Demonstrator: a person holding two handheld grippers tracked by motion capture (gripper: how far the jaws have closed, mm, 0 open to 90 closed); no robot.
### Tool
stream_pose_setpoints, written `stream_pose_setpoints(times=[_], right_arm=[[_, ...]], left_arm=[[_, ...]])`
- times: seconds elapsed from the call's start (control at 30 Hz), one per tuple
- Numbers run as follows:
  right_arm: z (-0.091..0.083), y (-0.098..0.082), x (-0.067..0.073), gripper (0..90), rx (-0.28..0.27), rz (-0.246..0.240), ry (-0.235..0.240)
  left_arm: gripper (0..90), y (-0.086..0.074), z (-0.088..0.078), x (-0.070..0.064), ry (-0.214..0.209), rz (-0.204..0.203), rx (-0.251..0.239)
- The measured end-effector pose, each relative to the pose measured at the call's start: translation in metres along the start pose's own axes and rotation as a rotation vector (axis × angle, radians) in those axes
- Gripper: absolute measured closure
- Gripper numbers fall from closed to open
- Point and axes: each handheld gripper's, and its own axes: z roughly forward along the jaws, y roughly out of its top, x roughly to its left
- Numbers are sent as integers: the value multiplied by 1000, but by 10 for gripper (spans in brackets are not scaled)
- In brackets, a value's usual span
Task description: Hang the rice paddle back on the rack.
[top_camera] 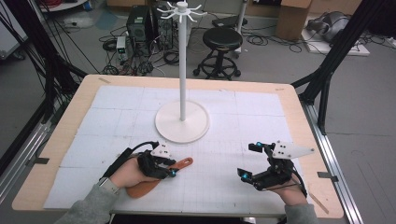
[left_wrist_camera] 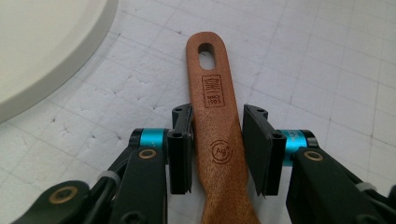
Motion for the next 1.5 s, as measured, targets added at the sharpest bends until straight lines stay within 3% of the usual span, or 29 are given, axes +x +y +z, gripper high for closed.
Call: stream_pose_setpoints(times=[0.33, 0.57, 0.9, 1.5], right_arm=[[0, 0, 0, 9, 2, 3, 1], [0, 0, -1, 9, 3, 3, 0], [1, 0, -1, 9, 6, 5, 3], [6, 1, -2, 9, 16, 0, 13]], left_arm=[[651, 1, -4, -1, 14, 5, -2], [650, 2, -20, 2, 15, -23, -76], [651, 4, -43, 10, 37, -52, -141], [651, 14, -86, 5, 88, -16, -241]])
